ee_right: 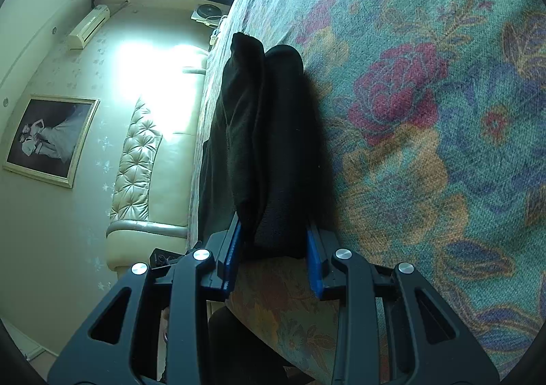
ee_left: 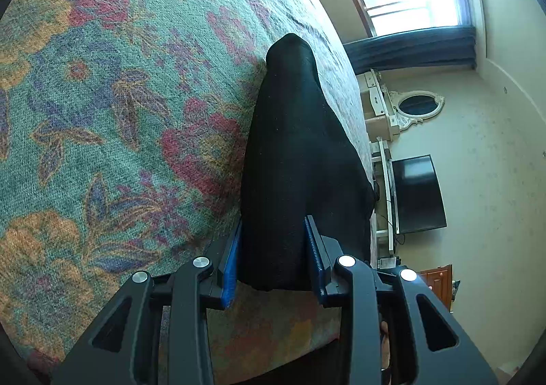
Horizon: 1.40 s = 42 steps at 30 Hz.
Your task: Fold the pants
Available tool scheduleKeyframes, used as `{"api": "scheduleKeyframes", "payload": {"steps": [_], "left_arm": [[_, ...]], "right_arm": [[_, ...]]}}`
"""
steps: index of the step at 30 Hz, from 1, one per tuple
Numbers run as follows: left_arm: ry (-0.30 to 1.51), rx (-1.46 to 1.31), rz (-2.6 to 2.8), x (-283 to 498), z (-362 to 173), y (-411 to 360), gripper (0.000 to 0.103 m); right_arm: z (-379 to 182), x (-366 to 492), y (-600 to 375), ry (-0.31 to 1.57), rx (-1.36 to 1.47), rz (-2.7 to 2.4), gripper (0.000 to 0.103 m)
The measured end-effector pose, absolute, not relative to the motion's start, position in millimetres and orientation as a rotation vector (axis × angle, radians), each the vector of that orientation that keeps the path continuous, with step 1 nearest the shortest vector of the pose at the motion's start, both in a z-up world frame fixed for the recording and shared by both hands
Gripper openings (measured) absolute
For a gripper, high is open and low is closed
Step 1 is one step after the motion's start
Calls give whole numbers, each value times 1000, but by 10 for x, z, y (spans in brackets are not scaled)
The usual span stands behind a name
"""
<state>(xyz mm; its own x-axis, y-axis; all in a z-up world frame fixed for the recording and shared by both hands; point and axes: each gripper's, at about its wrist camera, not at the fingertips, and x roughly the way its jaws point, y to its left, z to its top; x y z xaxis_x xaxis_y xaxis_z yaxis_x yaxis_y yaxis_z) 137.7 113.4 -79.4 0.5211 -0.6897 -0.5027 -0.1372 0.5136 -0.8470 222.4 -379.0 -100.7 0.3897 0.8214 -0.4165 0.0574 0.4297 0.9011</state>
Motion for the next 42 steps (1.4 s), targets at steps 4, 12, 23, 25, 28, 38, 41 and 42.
{"api": "scheduleKeyframes", "payload": {"steps": [4,12,23,25,28,38,41,42], "left_arm": [[990,-1002,-414,1380,-807,1150,35],[975,-944,-420,1435,-797,1124,36],[955,-813,-379,1442,-696,1071,50],[943,-763,-357,1429,-637,1084,53],[932,-706,-337,1425,-567,1118,54],[910,-513,-355,1632,-439,1082,74],[914,-434,-340,1725,-426,1043,74],[915,-422,-338,1762,-428,1041,74]], "right_arm": [[-1018,2157,-3826,1073,1016,612,32],[-1096,2186,-3893,1086,1035,607,33],[-1076,2229,-3849,1100,1027,607,41],[-1069,2246,-3848,1101,1026,617,44],[-1044,2264,-3872,1099,1023,625,47],[-865,2525,-4106,1075,917,569,71],[-843,2690,-4076,1103,883,575,74],[-840,2748,-4047,1116,870,584,75]]}}
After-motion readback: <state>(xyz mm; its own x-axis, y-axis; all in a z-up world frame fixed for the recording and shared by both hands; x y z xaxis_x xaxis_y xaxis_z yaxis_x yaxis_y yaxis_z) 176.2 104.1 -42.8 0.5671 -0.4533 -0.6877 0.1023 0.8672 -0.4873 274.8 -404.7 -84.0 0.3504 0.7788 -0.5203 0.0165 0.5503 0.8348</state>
